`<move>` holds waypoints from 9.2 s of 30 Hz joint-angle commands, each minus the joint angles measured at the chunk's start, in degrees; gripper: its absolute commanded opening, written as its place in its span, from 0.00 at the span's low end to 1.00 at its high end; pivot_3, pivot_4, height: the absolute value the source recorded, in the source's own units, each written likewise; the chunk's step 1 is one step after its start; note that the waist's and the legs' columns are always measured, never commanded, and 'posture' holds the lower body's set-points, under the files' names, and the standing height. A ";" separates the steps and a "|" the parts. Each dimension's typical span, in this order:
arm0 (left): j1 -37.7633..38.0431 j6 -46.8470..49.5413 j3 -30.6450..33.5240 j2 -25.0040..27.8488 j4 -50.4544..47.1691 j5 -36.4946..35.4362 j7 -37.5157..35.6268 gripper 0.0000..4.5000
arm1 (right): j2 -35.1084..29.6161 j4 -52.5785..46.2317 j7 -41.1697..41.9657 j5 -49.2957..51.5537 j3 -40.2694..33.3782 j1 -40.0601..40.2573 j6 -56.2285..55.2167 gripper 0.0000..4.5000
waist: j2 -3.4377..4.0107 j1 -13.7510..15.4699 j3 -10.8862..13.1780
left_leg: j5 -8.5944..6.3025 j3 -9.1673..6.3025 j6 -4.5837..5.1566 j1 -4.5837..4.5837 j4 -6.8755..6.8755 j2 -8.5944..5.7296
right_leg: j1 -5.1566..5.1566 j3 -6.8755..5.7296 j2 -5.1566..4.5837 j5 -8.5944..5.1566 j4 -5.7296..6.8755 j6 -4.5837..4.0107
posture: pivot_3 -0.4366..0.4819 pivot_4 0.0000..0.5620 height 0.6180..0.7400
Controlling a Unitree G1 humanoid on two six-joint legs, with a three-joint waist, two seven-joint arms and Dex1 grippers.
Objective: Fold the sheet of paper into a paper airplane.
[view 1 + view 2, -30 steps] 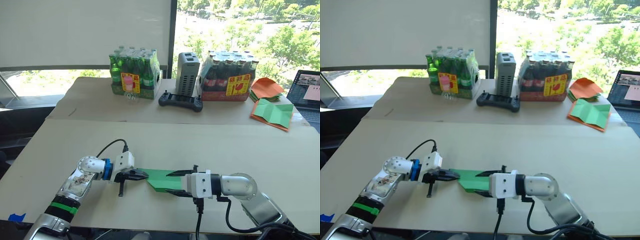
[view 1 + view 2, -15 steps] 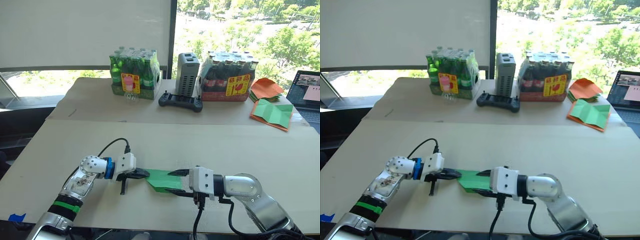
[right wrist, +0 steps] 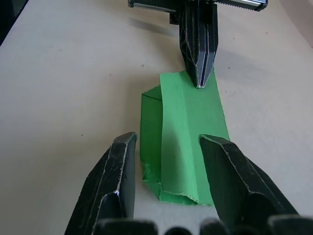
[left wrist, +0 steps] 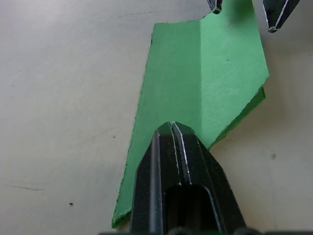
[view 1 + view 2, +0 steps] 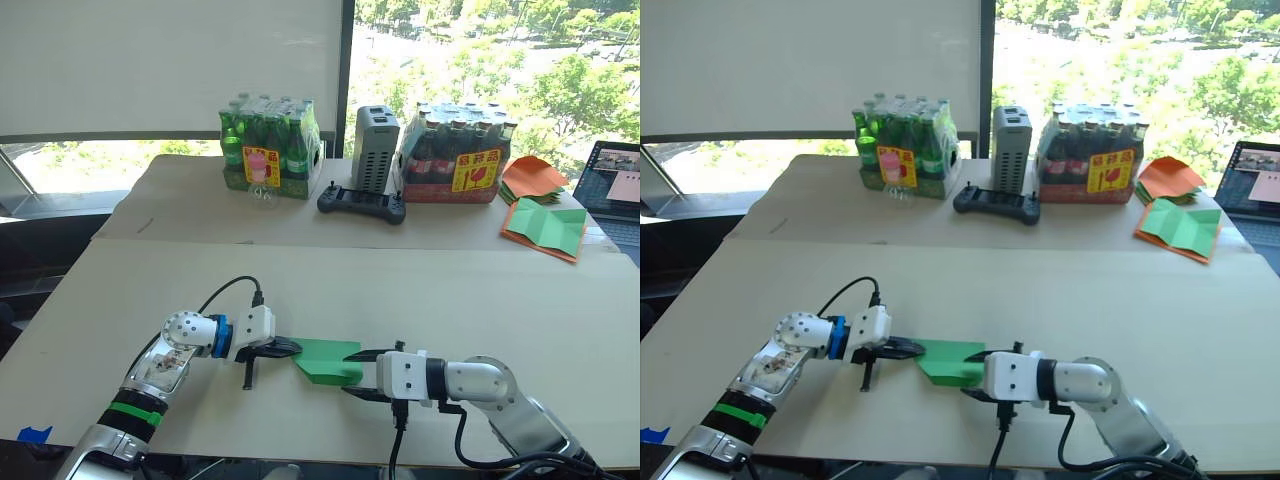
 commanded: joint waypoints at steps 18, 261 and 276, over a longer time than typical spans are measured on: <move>1.27 1.49 -0.61 1.34 -2.53 1.34 -0.07 0.00 | 1.17 0.47 2.34 1.04 -0.39 -2.99 0.46 0.00 | 0.00 -0.11 0.00 | 0.00 -0.01 0.00 -0.01 0.00 0.02 | -0.02 0.00 0.02 0.00 0.01 0.00 | 0.48 0.27 0.47; 0.54 5.07 -5.17 8.09 -1.34 6.28 -1.53 0.00 | 5.26 3.82 -3.28 7.82 3.88 -11.31 34.68 0.00 | 0.05 -1.20 -0.32 | -0.01 -0.04 0.02 0.34 -0.19 0.08 | 0.21 0.02 0.05 0.00 -0.08 0.00 | 0.48 0.27 0.47; 3.54 7.57 0.39 10.95 -5.99 2.20 -0.36 0.00 | 5.72 3.61 -3.18 7.96 4.26 -12.16 34.00 0.00 | 0.12 -1.57 -0.36 | -0.01 -0.04 0.02 0.33 -0.23 0.09 | 0.16 0.03 0.09 0.00 -0.05 -0.01 | 0.48 0.27 0.47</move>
